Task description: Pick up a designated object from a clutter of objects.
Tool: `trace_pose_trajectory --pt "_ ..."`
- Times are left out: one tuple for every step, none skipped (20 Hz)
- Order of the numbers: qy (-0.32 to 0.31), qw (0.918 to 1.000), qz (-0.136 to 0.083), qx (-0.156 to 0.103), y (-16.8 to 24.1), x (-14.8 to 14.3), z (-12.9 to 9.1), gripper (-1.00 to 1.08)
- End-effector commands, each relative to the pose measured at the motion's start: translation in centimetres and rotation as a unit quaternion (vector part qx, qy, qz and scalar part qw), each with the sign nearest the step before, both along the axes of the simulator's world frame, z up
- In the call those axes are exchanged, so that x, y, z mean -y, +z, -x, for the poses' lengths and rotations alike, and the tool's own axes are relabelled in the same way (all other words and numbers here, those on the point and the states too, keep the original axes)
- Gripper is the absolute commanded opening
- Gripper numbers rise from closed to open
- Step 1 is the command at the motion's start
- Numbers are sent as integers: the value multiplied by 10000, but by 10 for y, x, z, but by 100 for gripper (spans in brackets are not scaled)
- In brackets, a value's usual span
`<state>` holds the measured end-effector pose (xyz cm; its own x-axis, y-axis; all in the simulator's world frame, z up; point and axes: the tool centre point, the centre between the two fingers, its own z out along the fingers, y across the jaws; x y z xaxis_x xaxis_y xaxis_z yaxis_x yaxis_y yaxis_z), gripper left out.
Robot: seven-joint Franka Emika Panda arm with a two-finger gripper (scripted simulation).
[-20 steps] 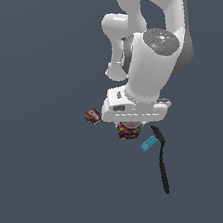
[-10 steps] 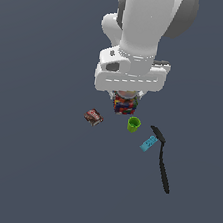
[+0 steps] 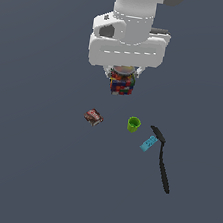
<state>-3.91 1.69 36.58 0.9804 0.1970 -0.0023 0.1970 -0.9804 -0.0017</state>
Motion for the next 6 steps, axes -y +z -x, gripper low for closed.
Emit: trace_pose_trajectory --pt "2 10000 0 12 10 3 4 -100" --pt "2 10000 3 13 13 4 5 -100" --pt "2 10000 3 13 14 5 6 -100" --pt "2 10000 3 13 16 5 7 -100" --pt "2 10000 3 13 16 6 7 -100" --pt "2 10000 3 13 17 6 7 -100"
